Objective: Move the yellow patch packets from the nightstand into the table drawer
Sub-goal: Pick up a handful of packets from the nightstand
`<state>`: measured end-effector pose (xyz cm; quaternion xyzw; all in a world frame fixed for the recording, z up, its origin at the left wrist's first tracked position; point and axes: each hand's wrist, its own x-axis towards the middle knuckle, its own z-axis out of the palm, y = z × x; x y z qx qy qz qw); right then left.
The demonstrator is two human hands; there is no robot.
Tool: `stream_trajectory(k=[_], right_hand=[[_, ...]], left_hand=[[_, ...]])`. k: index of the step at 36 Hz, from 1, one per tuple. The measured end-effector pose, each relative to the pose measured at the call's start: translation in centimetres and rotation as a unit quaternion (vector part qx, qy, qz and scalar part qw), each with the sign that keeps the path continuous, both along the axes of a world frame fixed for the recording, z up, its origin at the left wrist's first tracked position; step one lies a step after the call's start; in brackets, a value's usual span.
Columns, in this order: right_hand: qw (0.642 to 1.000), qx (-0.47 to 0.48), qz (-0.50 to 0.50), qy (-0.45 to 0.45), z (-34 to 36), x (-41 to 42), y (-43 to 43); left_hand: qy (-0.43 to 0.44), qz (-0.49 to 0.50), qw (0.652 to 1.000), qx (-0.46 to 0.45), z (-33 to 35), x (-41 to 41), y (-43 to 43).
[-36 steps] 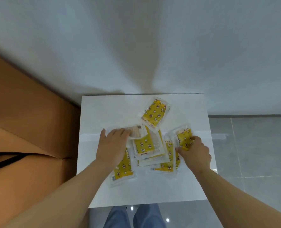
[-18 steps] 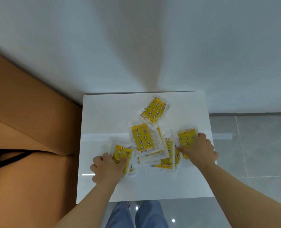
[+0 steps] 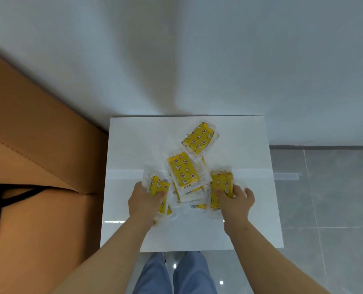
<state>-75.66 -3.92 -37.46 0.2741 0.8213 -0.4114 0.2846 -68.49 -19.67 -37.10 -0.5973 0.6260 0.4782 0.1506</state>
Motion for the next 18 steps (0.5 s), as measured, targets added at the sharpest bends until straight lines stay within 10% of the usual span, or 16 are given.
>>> stream_trajectory(k=[5, 18], right_hand=[[0.993, -0.104, -0.032, -0.052, 0.9, -1.5, 0.1], [0.988, 0.047, 0.129, 0.073, 7.7, -2.1, 2.3]], left_hand=[[0.026, 0.019, 0.998, 0.063, 1.1, 0.2, -0.6], [0.086, 0.053, 0.987, 0.121, 9.3, -1.9, -0.1]])
